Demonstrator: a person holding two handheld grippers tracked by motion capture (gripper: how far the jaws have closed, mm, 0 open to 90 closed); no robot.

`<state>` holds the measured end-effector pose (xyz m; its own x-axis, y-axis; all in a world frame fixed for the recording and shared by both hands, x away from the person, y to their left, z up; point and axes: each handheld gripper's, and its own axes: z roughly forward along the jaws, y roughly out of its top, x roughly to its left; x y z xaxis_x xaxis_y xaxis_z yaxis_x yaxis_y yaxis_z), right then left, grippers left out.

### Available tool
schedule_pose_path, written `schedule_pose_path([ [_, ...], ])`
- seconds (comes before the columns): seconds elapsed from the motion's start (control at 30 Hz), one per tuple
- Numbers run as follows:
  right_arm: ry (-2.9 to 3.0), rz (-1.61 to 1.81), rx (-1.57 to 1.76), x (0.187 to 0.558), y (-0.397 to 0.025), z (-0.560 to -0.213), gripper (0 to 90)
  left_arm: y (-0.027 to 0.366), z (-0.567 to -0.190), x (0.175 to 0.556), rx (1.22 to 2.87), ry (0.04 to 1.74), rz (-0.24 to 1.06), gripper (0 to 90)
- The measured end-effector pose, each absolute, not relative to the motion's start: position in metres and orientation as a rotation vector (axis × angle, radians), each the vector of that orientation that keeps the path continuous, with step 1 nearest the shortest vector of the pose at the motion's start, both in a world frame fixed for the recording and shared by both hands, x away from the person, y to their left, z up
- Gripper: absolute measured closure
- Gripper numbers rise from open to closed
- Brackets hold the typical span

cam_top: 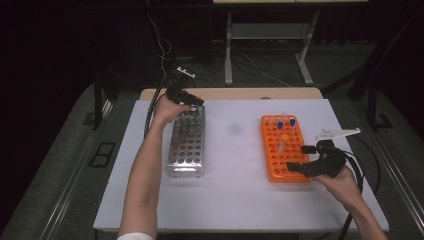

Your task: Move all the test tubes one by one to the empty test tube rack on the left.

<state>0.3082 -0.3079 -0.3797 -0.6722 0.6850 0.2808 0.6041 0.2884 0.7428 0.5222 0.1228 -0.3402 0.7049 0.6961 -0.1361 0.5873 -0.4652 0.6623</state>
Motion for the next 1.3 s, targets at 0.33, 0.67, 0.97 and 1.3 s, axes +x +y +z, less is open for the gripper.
schedule_pose_path([
  [0.33, 2.459, 1.316, 1.224, 0.313, -0.304, -0.381, 0.2, 0.131, -0.314, 0.498, 2.148, 0.969, 0.234, 33.4],
  [0.67, 2.49, 1.244, 1.213, 0.325, -0.295, -0.386, 0.2, 0.132, -0.308, 0.462, 2.1, 0.901, 0.213, 14.4],
  [0.97, 2.491, 1.202, 1.193, 0.337, -0.291, -0.392, 18.6, 0.128, -0.314, 0.433, 2.092, 0.875, 0.226, 0.5],
  [1.3, 2.47, 1.182, 1.171, 0.346, -0.288, -0.398, 43.3, 0.127, -0.314, 0.407, 2.082, 0.833, 0.218, 0.0],
])
